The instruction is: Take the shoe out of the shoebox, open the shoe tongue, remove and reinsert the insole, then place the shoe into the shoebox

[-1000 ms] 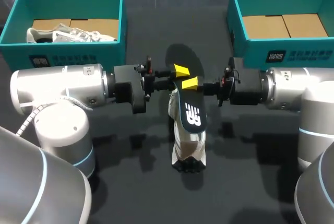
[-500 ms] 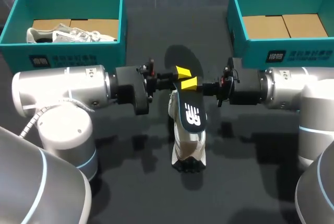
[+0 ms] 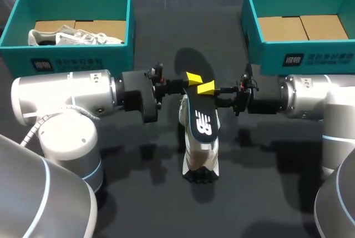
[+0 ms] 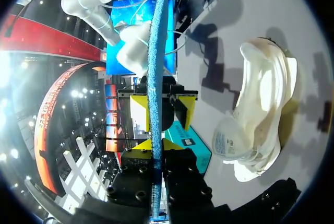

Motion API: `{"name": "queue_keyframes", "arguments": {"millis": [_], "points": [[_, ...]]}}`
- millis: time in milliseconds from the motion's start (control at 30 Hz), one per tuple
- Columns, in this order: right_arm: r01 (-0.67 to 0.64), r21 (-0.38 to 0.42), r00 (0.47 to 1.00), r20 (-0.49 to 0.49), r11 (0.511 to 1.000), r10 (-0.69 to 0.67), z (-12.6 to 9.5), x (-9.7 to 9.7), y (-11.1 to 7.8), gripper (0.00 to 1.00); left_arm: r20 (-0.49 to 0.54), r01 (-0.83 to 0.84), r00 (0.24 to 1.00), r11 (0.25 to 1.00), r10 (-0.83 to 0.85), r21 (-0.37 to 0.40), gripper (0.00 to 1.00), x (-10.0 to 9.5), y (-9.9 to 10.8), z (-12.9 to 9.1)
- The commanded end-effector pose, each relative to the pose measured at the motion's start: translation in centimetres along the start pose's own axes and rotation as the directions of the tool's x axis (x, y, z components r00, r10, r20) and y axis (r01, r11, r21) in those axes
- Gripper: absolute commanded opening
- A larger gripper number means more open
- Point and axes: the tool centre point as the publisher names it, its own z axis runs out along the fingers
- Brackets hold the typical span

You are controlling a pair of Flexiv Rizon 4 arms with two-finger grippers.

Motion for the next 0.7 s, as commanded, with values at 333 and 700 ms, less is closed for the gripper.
{"name": "queue_keyframes", "arguments": {"millis": [333,700], "points": [[0.283,0.040,0.956,0.068,0.958,-0.285,-6.6,-0.6,-1.8,1.00,-0.027,0.036,0.999,0.999,-0.036,0.008,0.00,-0.7,-2.2,-4.5],[0.283,0.040,0.956,0.068,0.958,-0.285,-6.6,-0.6,-1.8,1.00,-0.080,0.067,0.995,0.992,-0.059,0.105,0.00,-1.0,-3.2,-6.2]]}}
